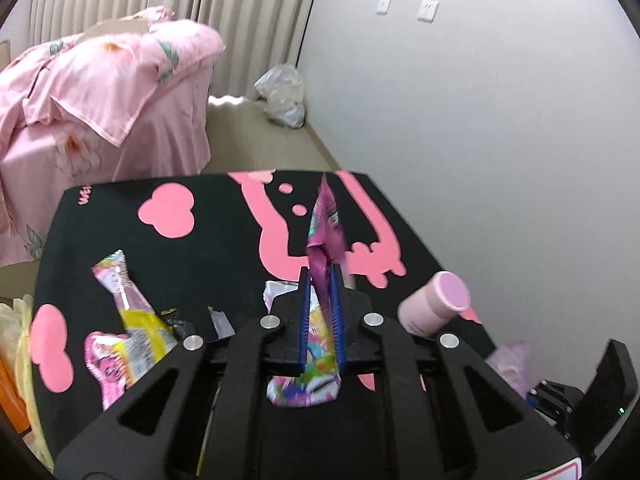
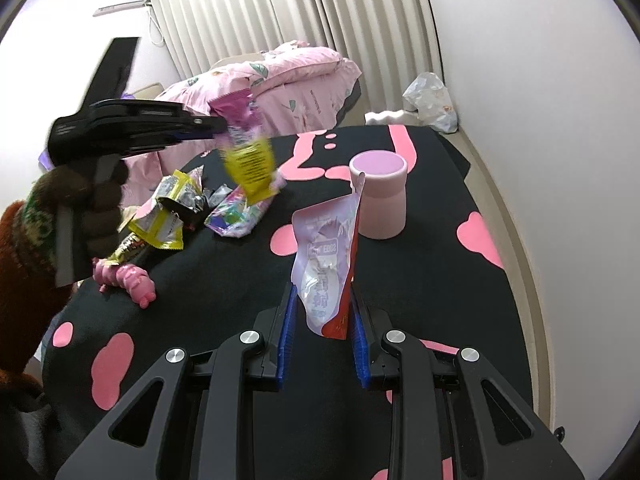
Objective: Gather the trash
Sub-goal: 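Grasp the clear plastic wrapper with the right tool while the left tool grasps a pink wrapper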
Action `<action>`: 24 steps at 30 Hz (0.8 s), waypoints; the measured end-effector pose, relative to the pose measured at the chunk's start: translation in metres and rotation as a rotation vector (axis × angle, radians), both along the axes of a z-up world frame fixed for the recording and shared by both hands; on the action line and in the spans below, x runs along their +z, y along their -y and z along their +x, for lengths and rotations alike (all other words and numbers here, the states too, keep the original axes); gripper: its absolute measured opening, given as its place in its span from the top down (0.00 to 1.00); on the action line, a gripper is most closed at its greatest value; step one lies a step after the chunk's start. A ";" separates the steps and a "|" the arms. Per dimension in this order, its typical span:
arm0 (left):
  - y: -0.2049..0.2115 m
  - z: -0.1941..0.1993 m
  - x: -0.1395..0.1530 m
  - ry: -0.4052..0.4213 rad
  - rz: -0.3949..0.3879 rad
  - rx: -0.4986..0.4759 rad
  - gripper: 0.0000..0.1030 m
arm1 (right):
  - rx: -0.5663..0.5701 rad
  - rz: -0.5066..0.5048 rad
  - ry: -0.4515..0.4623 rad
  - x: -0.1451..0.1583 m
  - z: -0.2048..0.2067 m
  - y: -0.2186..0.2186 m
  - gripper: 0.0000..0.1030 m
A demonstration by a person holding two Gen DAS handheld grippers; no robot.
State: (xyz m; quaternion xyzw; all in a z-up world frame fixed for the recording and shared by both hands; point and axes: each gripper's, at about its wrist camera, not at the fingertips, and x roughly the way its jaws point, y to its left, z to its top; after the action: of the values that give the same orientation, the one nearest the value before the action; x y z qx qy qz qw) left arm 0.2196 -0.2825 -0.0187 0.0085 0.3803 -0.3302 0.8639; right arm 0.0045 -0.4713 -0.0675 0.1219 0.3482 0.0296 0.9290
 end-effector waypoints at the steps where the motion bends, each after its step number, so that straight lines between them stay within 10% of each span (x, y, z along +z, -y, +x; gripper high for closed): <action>1: -0.006 -0.006 0.006 0.006 -0.012 -0.006 0.92 | 0.002 -0.005 0.006 0.003 -0.001 -0.002 0.76; 10: -0.065 -0.054 0.030 0.009 -0.058 -0.040 0.92 | 0.046 -0.008 0.012 0.024 -0.002 -0.024 0.76; 18: -0.116 -0.094 -0.010 -0.246 -0.067 -0.117 0.92 | 0.142 0.018 -0.128 -0.008 -0.009 -0.053 0.76; 24: -0.133 -0.093 -0.038 -0.219 0.018 -0.013 0.92 | 0.106 -0.045 -0.205 -0.030 -0.011 -0.057 0.73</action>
State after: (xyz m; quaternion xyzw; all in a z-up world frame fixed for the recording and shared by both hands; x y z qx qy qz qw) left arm 0.1261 -0.1493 -0.0565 -0.0175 0.4755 -0.3313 0.8148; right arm -0.0062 -0.4140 -0.0974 0.0849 0.4479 0.0585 0.8881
